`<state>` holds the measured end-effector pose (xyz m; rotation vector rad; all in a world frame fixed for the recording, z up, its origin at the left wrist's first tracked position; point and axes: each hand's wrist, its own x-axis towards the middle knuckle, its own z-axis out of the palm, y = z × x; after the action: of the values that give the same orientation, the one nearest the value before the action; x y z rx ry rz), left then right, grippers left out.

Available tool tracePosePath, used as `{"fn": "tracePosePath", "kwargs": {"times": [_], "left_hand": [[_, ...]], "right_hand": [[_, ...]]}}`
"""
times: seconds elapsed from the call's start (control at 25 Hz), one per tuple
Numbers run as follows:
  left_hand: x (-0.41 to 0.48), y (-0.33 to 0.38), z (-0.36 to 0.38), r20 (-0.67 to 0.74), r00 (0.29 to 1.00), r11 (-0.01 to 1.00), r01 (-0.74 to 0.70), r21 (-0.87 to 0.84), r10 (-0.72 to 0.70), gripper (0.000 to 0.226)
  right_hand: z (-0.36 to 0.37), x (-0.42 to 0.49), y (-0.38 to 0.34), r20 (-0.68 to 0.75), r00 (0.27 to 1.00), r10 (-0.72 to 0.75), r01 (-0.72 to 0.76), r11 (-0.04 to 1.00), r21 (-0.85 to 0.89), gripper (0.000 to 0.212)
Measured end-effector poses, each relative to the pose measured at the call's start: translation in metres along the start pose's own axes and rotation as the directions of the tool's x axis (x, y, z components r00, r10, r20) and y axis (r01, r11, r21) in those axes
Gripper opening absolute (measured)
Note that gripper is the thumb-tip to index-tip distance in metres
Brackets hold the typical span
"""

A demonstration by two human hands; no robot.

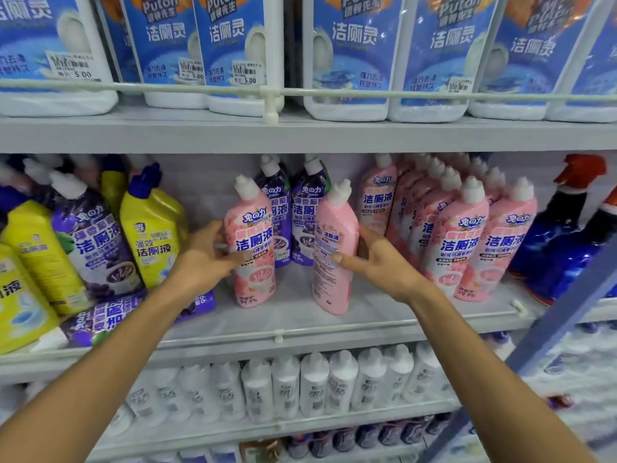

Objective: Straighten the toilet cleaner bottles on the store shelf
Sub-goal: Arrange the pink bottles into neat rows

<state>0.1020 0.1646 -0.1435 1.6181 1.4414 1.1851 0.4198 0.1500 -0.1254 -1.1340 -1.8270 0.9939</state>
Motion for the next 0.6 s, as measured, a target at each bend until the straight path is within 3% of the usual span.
{"fn": "tracePosePath", "kwargs": {"times": [0.16,0.32,0.48,0.6], "left_hand": [[0.006,0.010,0.043,0.027,0.997,0.997,-0.073,-0.014,0.074,0.041],[0.026,0.032,0.113,0.051,0.987,0.986,-0.157,0.061,0.154,0.034],[0.052,0.055,0.168,0.080,0.978,0.978,-0.196,0.068,0.191,0.032],[0.068,0.062,0.190,0.093,0.961,0.963,-0.265,0.044,0.260,0.027]], "right_hand": [[0.015,-0.005,0.010,-0.314,0.944,-0.106,-0.001,0.947,-0.323,0.050],[0.006,-0.011,0.020,-0.624,0.778,-0.073,-0.178,0.927,-0.331,0.056],[-0.012,-0.003,0.033,-0.685,0.724,-0.080,-0.285,0.870,-0.403,0.075],[-0.010,-0.001,0.045,-0.703,0.708,-0.070,-0.292,0.877,-0.382,0.072]]}}
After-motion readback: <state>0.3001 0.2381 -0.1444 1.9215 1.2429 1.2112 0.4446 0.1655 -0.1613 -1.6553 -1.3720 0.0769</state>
